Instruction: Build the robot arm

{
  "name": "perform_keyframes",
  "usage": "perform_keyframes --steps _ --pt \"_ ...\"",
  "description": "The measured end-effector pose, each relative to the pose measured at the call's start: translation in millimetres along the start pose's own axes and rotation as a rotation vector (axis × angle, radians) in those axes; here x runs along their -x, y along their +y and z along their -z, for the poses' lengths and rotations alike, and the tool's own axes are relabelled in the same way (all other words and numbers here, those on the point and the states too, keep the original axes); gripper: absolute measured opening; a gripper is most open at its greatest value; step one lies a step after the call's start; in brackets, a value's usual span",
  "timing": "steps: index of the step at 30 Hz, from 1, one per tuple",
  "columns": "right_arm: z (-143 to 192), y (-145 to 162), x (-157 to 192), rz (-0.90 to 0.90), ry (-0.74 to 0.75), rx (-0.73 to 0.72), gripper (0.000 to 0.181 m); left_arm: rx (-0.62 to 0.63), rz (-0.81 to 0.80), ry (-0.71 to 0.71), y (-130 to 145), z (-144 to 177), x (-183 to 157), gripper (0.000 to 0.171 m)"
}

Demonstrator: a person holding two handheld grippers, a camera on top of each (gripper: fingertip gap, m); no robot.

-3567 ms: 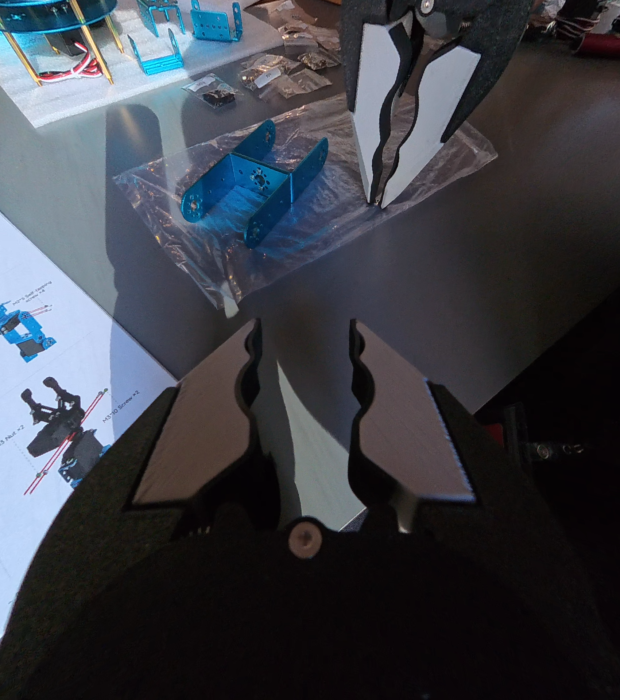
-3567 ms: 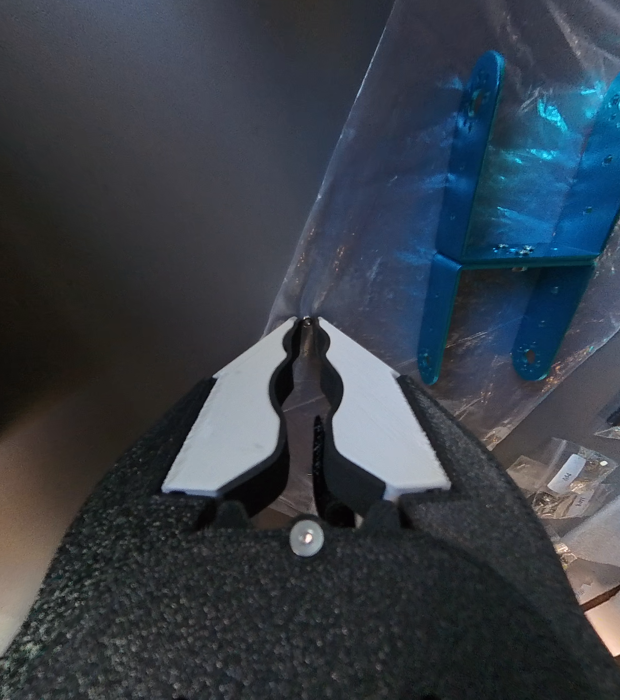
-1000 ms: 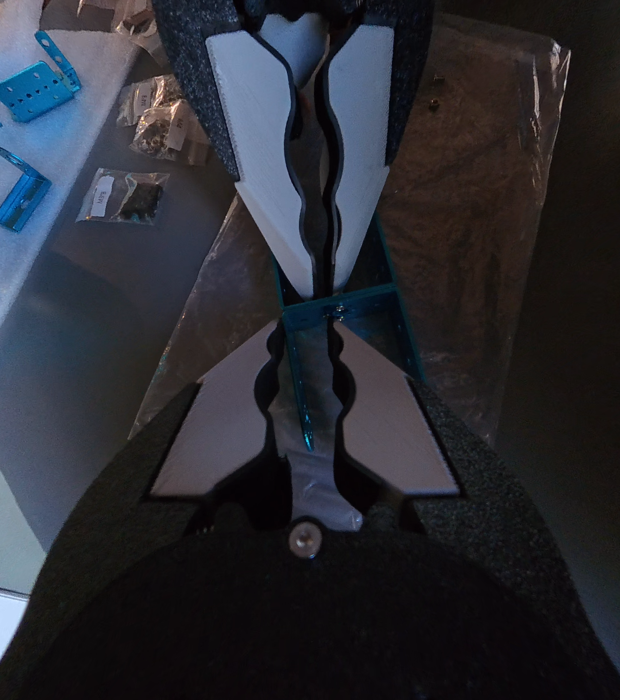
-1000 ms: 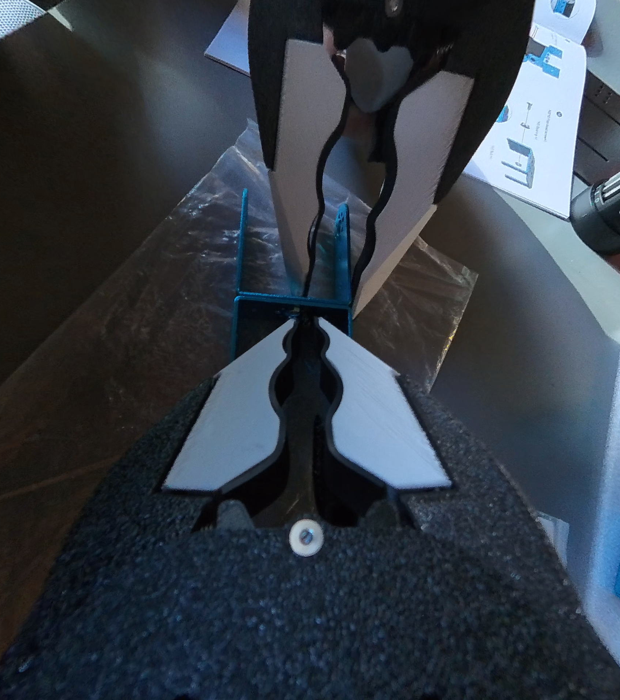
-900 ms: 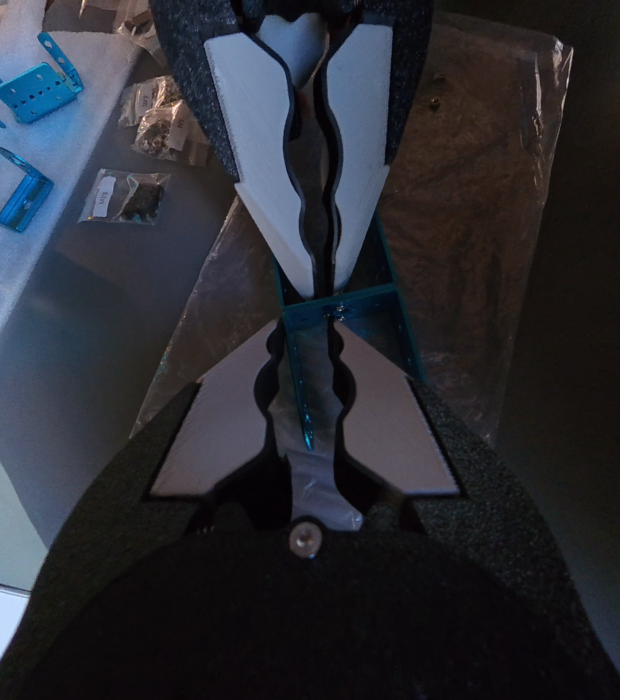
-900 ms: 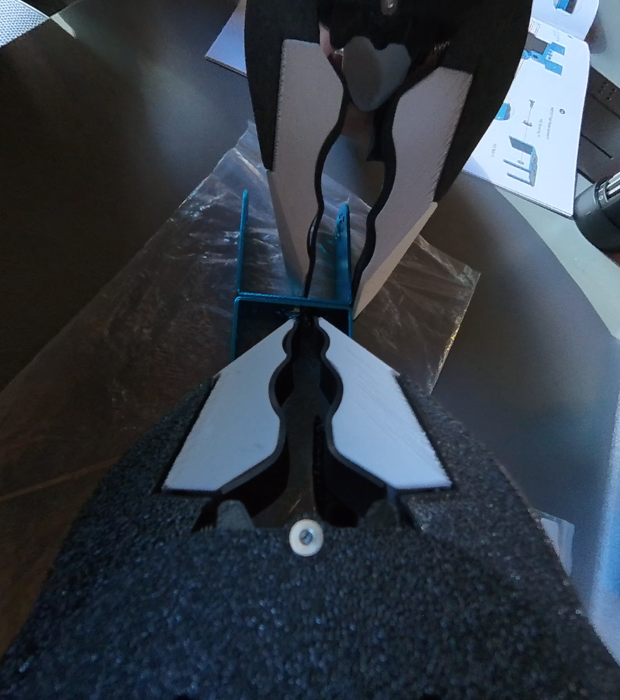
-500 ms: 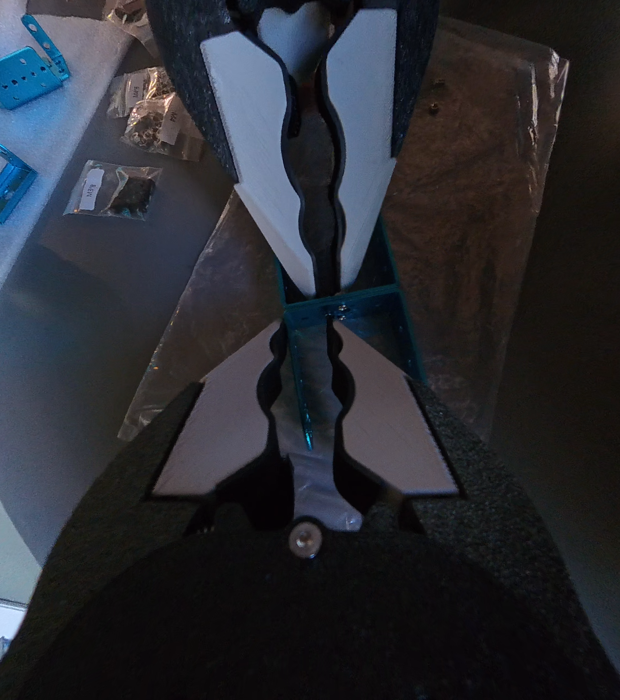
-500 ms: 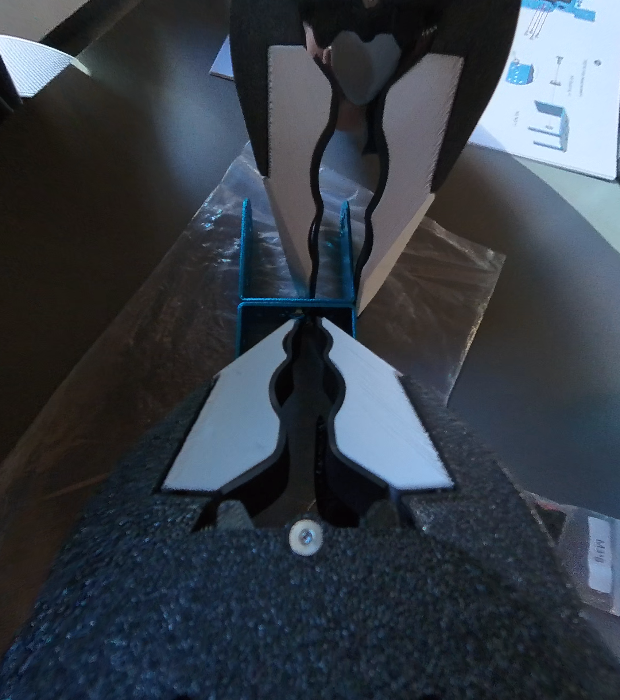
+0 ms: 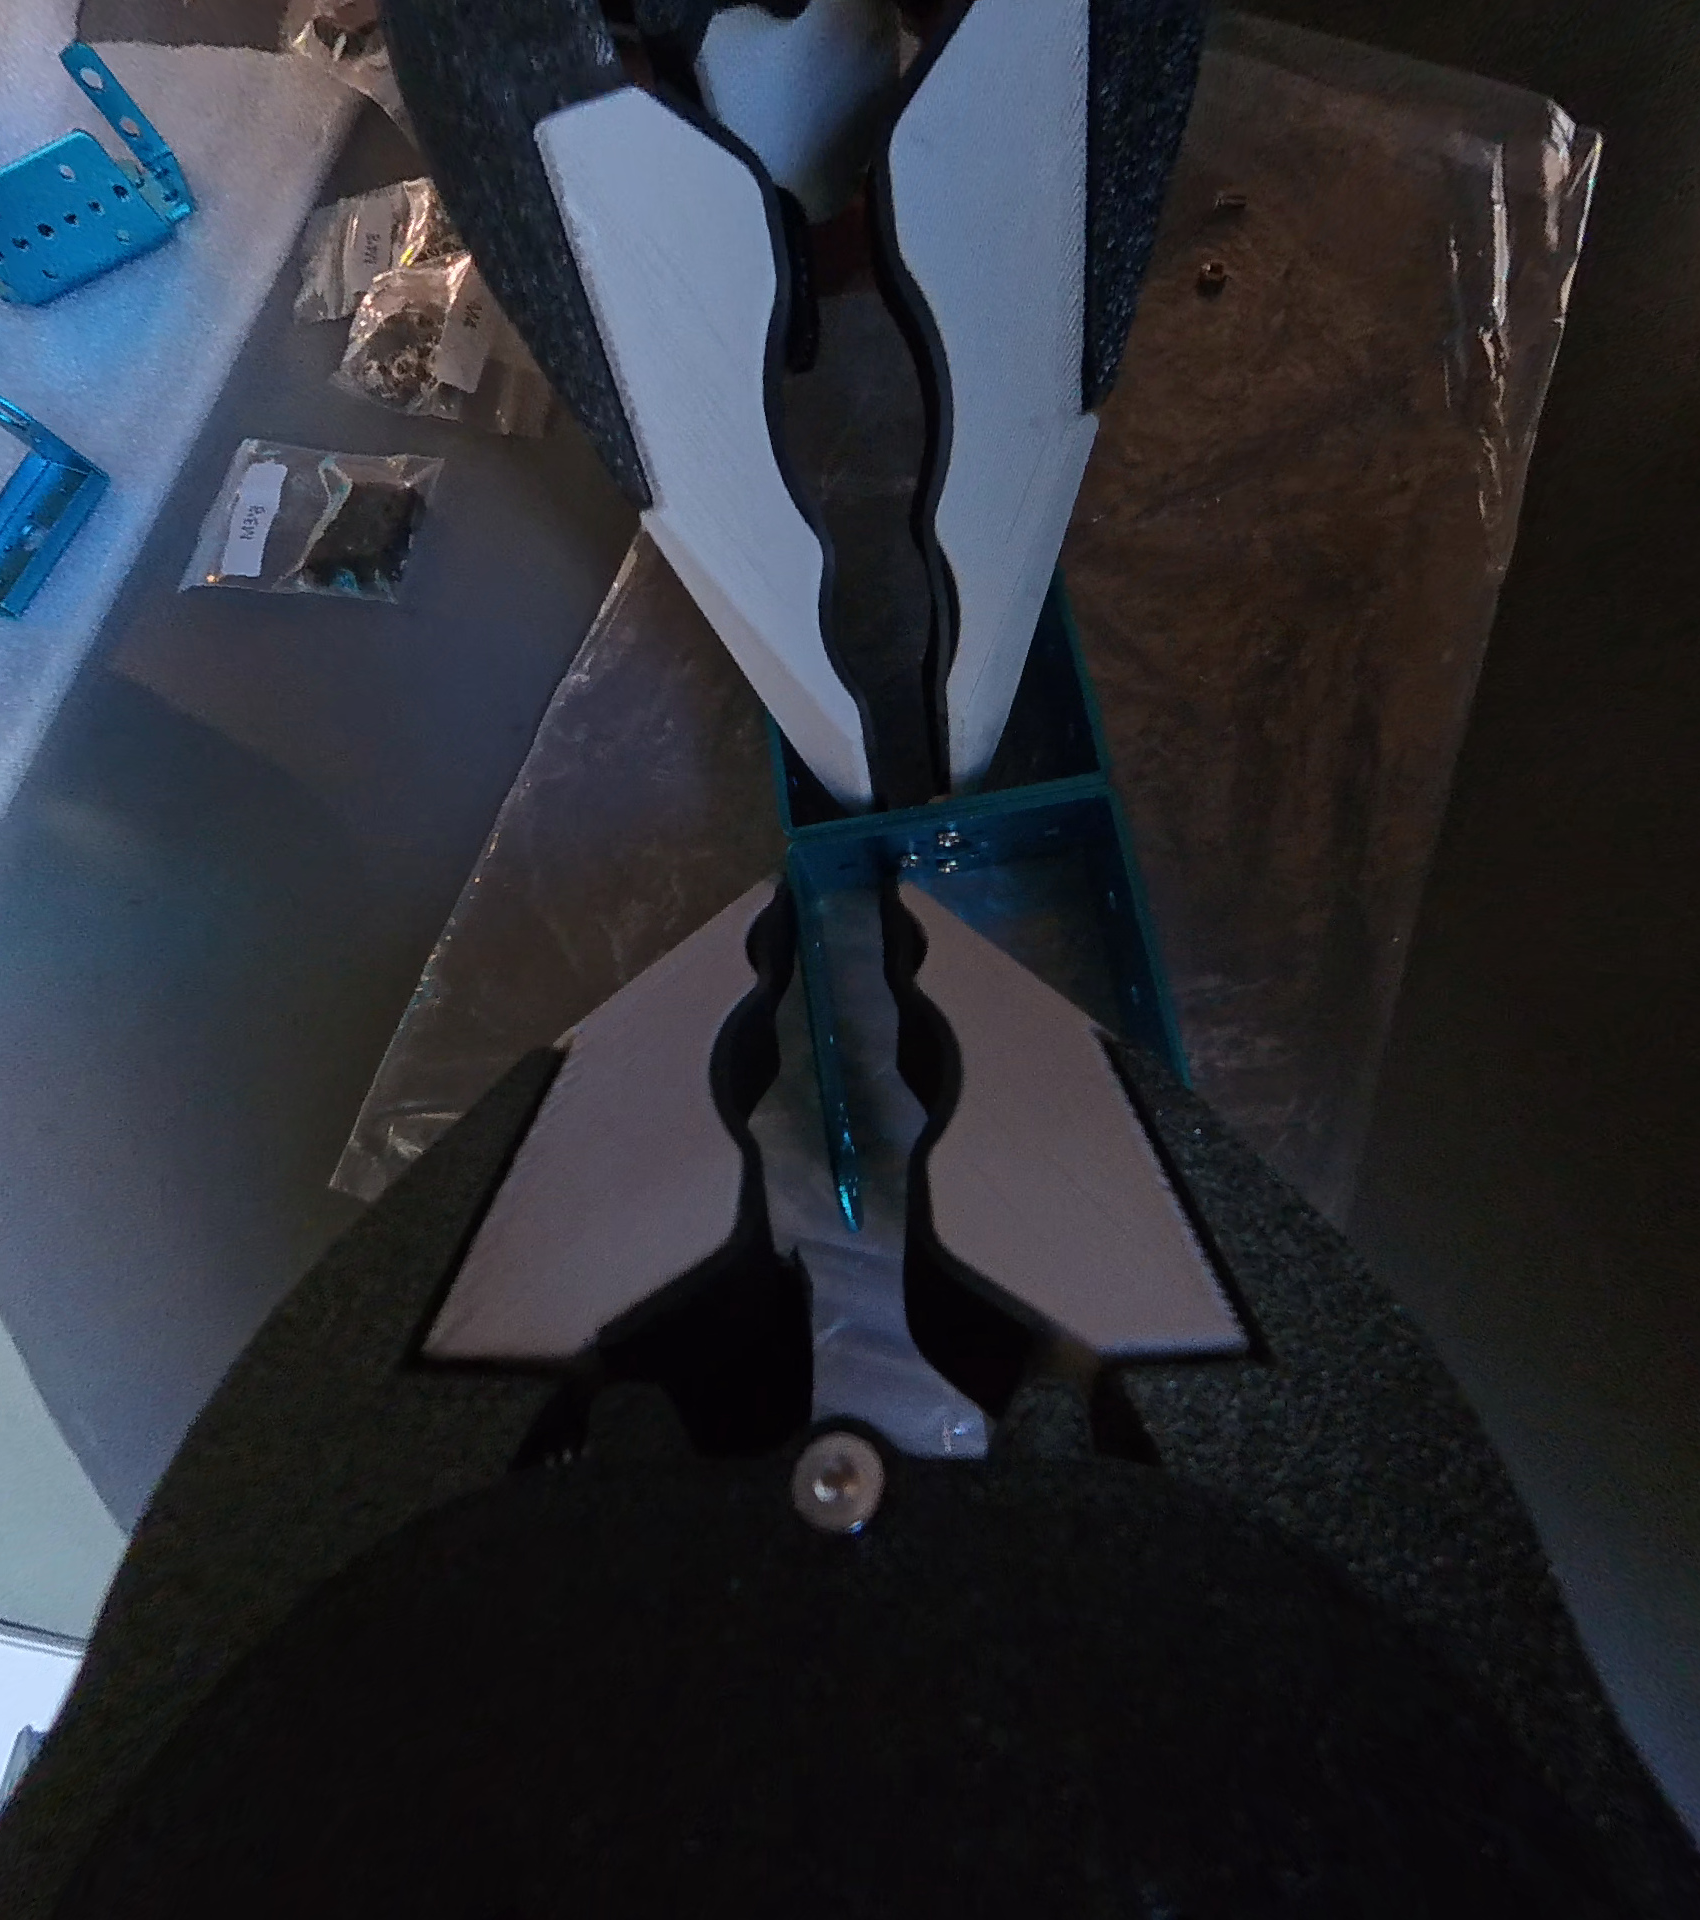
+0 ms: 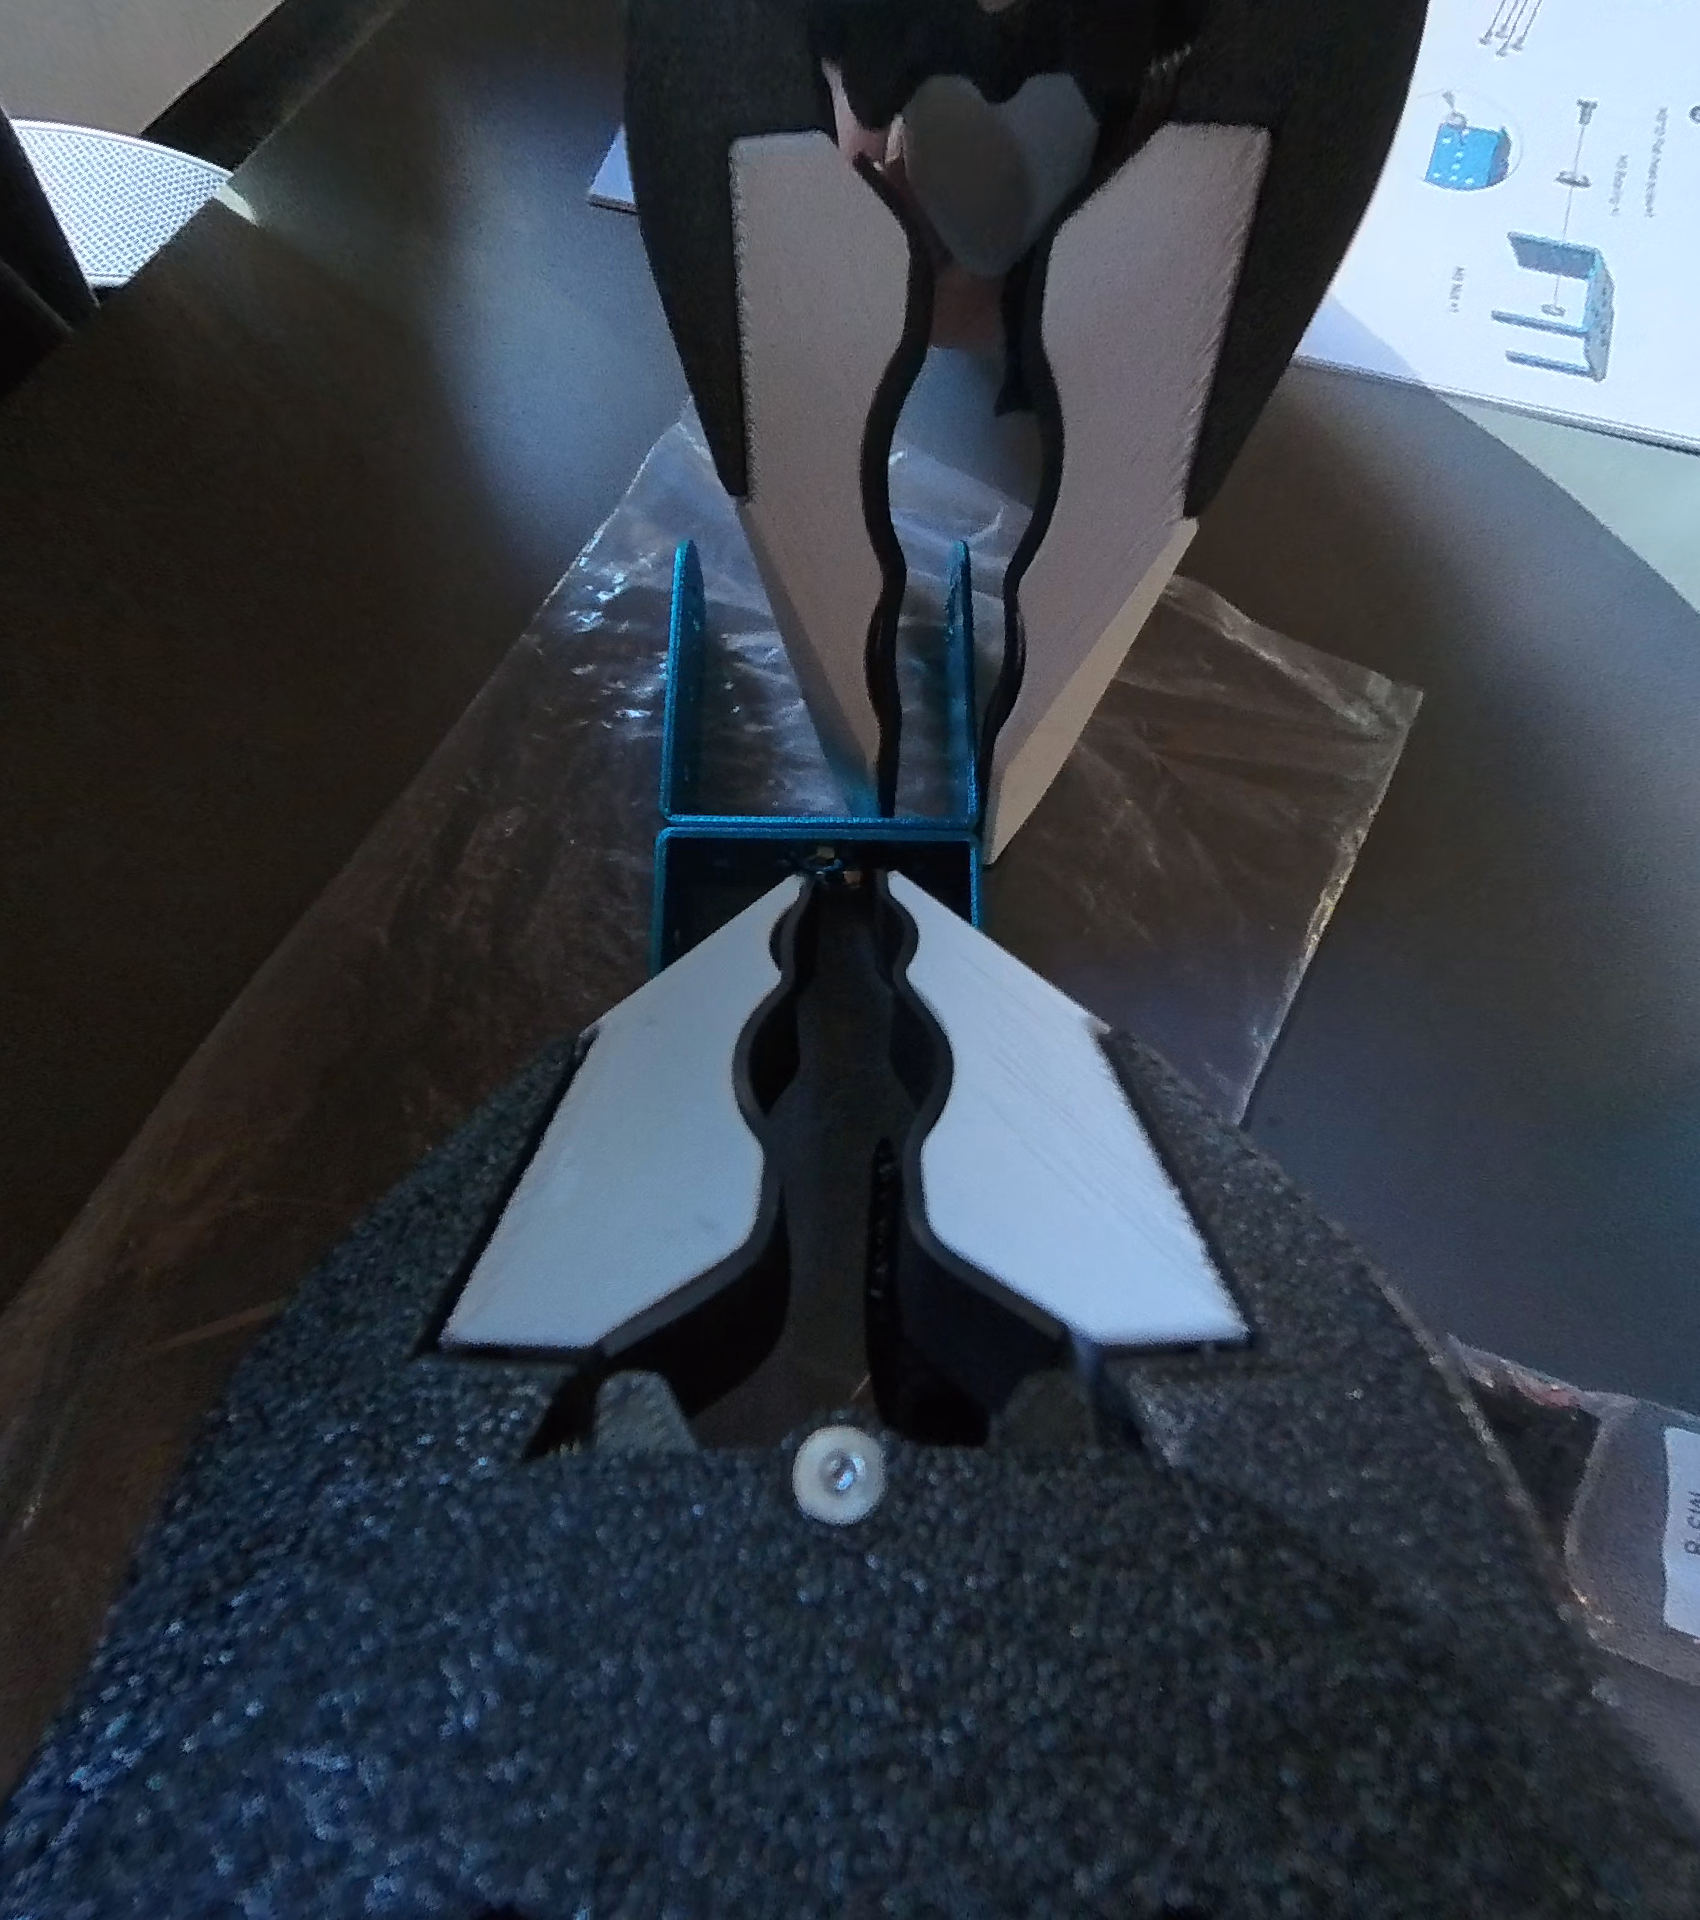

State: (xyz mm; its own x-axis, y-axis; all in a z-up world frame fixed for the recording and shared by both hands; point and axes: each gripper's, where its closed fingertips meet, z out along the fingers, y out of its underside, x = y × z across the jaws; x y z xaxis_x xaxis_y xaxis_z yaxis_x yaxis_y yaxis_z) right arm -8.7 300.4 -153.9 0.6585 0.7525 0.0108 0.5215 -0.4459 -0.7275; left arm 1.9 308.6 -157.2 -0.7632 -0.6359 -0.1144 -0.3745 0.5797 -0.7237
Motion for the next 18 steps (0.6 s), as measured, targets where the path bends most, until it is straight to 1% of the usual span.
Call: perform_keyframes --steps 6,18 --pt "-1.0 -0.4 2.4 0.000 -0.011 0.000 0.007 -0.005 -0.003 -0.015 -0.5 1.1 1.2 0.024" --pt "1.6 -1.3 2.3 0.051 0.021 0.020 0.014 0.007 -0.001 -0.001 0.8 -0.7 -0.7 0.021"
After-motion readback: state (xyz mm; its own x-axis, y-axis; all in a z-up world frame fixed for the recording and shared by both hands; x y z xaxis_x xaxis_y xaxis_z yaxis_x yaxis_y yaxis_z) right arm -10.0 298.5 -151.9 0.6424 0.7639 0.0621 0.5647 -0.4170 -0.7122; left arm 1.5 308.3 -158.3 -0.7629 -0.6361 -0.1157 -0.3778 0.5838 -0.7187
